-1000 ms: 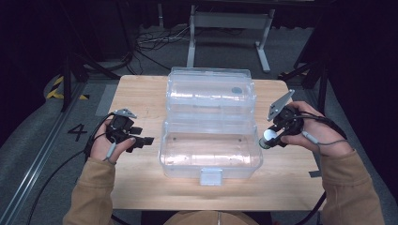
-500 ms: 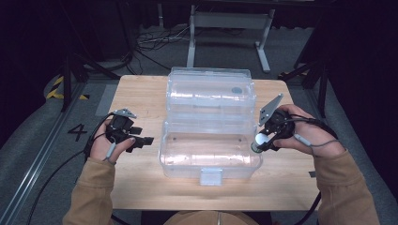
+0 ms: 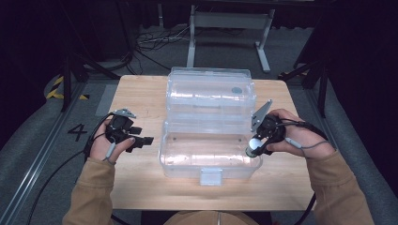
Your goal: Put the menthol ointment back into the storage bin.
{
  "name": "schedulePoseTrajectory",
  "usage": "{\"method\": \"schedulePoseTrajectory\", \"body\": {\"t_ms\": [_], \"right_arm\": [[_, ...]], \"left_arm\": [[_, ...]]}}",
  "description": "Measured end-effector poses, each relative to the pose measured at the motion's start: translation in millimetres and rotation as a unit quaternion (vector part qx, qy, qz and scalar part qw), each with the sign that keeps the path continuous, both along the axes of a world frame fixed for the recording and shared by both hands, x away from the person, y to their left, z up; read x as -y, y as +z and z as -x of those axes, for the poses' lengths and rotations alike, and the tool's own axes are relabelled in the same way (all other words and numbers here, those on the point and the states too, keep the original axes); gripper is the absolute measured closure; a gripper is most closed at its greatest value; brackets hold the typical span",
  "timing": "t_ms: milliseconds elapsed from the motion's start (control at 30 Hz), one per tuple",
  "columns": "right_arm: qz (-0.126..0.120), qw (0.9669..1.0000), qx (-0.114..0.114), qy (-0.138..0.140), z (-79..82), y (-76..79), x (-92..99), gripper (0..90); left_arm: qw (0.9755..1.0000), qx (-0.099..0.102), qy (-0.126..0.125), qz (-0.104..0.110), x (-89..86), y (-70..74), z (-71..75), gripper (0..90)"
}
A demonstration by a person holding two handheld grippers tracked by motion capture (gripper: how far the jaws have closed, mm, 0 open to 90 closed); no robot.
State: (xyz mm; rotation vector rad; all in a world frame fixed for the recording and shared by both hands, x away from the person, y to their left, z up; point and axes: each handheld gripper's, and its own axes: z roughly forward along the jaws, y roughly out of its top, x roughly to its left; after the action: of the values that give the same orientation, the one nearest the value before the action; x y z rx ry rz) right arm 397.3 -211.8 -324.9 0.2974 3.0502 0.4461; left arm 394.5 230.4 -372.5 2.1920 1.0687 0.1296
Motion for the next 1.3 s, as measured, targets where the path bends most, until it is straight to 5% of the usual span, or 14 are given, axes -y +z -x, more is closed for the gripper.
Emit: {"method": "schedulePoseTrajectory", "body": {"t_ms": [1300], "right_arm": [[0.023,0.9991,-0.033,0.012,-7.3,-49.8,-14.1,50.5]], "left_arm": [[1.0,-0.004,0.0,0.0,-1.1,-0.5,-0.2,32.2]]}}
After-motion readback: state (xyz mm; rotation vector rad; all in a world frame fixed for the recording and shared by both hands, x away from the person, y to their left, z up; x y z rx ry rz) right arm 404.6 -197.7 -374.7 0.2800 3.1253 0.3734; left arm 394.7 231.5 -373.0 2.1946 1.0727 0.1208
